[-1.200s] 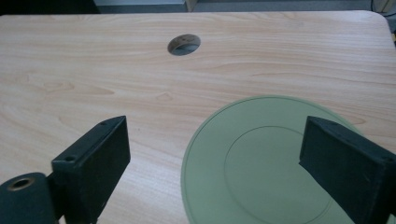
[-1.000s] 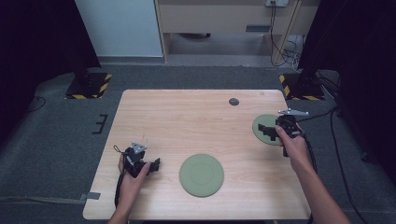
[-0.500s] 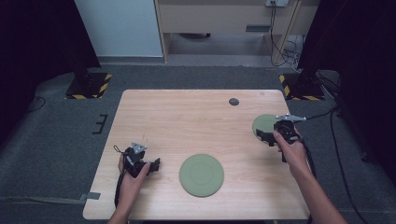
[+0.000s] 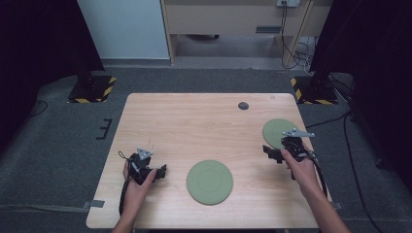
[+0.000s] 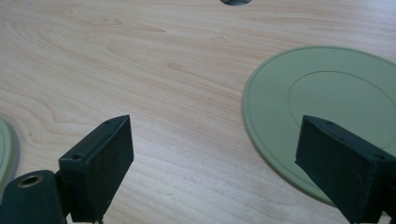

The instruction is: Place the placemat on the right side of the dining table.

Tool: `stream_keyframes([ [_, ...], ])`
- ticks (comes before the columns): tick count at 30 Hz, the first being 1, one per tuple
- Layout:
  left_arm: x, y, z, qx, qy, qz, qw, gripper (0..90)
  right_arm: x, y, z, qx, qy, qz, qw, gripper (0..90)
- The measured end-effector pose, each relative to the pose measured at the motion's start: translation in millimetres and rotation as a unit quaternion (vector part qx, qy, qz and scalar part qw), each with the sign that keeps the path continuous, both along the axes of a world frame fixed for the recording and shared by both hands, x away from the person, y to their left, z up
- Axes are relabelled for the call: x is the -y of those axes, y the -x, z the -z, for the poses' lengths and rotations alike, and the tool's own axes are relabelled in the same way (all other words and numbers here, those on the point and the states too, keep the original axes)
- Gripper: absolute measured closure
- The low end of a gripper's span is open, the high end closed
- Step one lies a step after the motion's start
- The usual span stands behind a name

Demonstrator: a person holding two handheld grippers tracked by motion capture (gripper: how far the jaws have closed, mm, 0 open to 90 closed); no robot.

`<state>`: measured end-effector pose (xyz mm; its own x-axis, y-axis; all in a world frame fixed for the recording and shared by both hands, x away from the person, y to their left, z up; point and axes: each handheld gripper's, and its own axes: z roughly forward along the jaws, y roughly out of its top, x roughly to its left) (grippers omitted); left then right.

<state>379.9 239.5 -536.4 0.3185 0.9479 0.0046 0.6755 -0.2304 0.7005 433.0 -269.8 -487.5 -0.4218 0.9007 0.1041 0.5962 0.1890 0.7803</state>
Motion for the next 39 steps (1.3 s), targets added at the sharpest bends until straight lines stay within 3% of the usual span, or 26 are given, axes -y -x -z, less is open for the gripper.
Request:
stream_keyframes([
  [17,0.0,0.0,0.0,0.000,0.000,0.000,1.0000,1.2,-16.6,21.9,15.7,-0.012,0.027,-0.032,0.9991,11.2],
  [28,0.0,0.1,0.0,0.000,0.000,0.001,1.0000,1.2,-26.2,34.2,22.5,-0.026,0.026,-0.050,0.9980,11.1],
  [39,0.0,0.1,0.0,0.000,0.000,0.001,1.0000,1.2,-43.2,32.9,28.0,-0.031,0.033,-0.061,0.9971,10.8],
])
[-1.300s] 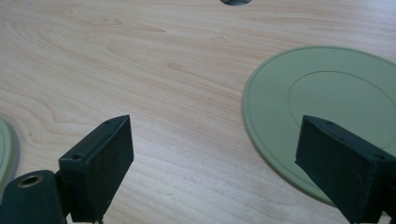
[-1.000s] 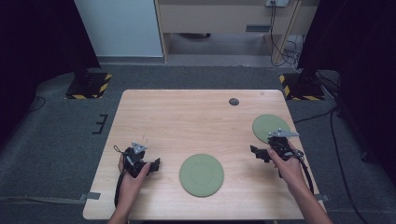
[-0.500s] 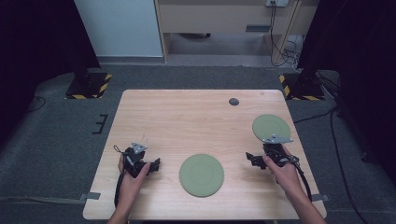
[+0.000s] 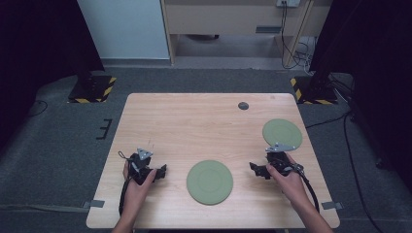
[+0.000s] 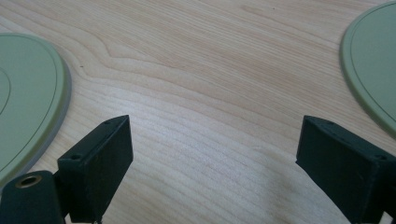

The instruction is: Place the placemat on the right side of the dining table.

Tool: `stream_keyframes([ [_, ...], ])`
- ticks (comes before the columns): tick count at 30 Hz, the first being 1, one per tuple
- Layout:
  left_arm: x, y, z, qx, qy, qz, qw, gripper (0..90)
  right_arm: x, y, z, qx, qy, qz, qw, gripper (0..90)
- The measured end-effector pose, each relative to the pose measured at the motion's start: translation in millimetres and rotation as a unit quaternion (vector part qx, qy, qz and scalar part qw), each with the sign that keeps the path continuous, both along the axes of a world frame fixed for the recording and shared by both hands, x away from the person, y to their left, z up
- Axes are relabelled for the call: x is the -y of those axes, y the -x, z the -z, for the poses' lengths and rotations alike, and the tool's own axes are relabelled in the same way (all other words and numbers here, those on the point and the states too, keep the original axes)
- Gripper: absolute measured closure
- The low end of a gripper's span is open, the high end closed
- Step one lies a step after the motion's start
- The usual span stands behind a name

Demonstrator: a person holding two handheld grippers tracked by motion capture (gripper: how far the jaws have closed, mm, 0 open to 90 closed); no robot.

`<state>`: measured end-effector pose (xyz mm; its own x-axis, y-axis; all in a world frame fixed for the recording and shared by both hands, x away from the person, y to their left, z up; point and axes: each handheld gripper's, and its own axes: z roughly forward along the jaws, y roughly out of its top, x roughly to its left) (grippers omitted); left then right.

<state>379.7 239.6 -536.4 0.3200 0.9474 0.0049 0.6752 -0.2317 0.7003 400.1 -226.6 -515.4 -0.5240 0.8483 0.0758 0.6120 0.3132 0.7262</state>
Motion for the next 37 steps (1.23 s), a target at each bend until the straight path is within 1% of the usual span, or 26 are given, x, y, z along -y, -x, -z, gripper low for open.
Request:
stream_keyframes([
  [4,-0.1,0.1,0.0,0.000,0.000,0.001,1.0000,1.2,-5.5,-4.2,2.9,0.000,-0.005,0.006,1.0000,10.4],
  [7,-0.1,0.1,0.0,0.000,0.000,0.001,1.0000,1.1,-8.0,-4.8,4.5,-0.001,-0.005,0.006,1.0000,10.3],
  [10,-0.1,0.1,0.0,0.000,0.000,0.001,1.0000,1.1,-11.1,-5.0,6.1,0.000,-0.001,0.004,1.0000,9.7],
  [13,-0.1,0.1,0.0,0.000,0.000,0.001,1.0000,1.1,-14.2,-5.5,9.0,-0.002,0.001,0.008,1.0000,8.9],
  [18,-0.1,0.1,0.0,0.000,0.000,0.001,1.0000,1.1,-18.6,-5.0,15.0,-0.002,0.010,0.014,0.9999,7.3],
  [23,-0.1,0.1,0.0,0.000,0.000,0.001,1.0000,1.1,-21.3,-3.5,18.1,0.008,0.020,0.024,0.9995,7.1],
  [25,-0.1,0.2,0.0,0.000,0.000,0.001,1.0000,1.1,-22.5,-2.6,19.7,0.014,0.032,0.024,0.9991,7.0],
  [27,-0.1,0.2,0.0,0.000,0.000,0.001,1.0000,1.2,-23.7,-2.3,21.8,0.014,0.040,0.021,0.9989,6.6],
  [30,-0.1,0.2,0.0,0.000,0.000,0.002,1.0000,1.2,-22.8,-1.3,23.2,0.011,0.036,0.025,0.9990,5.8],
  [34,-0.1,0.2,0.0,0.000,0.000,0.002,1.0000,1.1,-21.3,0.3,23.5,0.008,0.036,0.034,0.9987,3.7],
  [36,-0.1,0.1,0.0,0.000,0.000,0.002,1.0000,1.1,-20.7,0.4,23.9,0.003,0.039,0.044,0.9983,0.5],
  [37,-0.1,0.1,0.0,0.000,0.000,0.002,1.0000,1.1,-20.8,0.3,24.0,0.003,0.039,0.045,0.9982,0.5],
])
